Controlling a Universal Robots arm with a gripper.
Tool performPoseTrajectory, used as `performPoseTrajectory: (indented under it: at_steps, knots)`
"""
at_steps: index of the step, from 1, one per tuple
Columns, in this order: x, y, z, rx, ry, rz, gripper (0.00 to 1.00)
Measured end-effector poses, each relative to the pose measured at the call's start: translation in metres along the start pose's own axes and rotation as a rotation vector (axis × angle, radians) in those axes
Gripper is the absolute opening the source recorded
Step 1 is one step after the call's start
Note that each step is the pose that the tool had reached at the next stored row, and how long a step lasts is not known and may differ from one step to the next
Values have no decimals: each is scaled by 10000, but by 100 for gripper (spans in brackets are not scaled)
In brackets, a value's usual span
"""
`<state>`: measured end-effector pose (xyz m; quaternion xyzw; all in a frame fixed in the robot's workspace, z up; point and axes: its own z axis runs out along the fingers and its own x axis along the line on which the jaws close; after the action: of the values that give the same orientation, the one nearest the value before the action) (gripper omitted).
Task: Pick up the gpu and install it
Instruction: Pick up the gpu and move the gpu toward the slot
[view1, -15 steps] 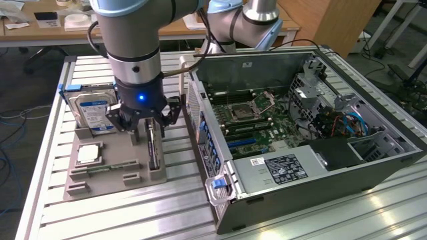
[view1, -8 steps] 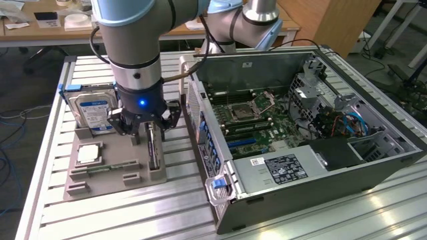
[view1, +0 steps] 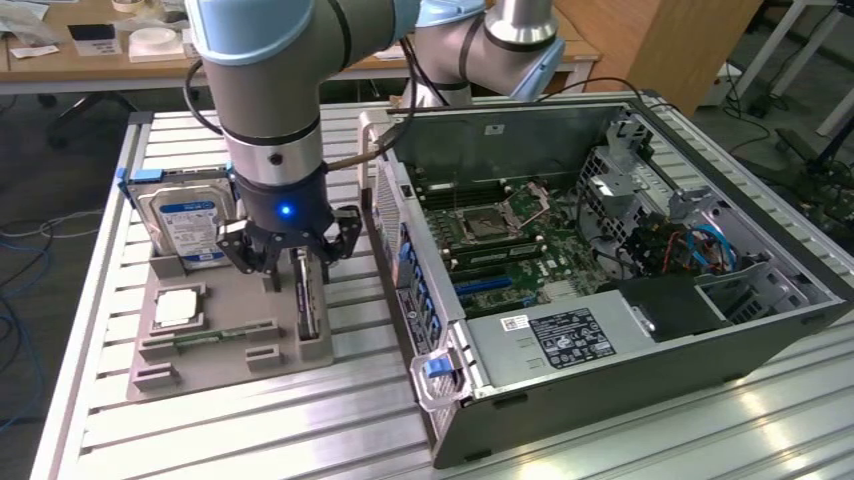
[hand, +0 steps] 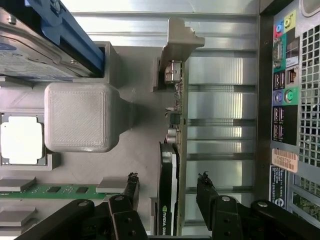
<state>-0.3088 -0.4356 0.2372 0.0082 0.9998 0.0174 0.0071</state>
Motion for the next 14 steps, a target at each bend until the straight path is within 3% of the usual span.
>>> performPoseTrajectory:
  at_steps: [6,12,14]
  knots:
    - [1,-4,110,0,42,-13,59]
    - [1,-4,117,3,45,-14,59]
    - [0,-5,130,44,40,-17,59]
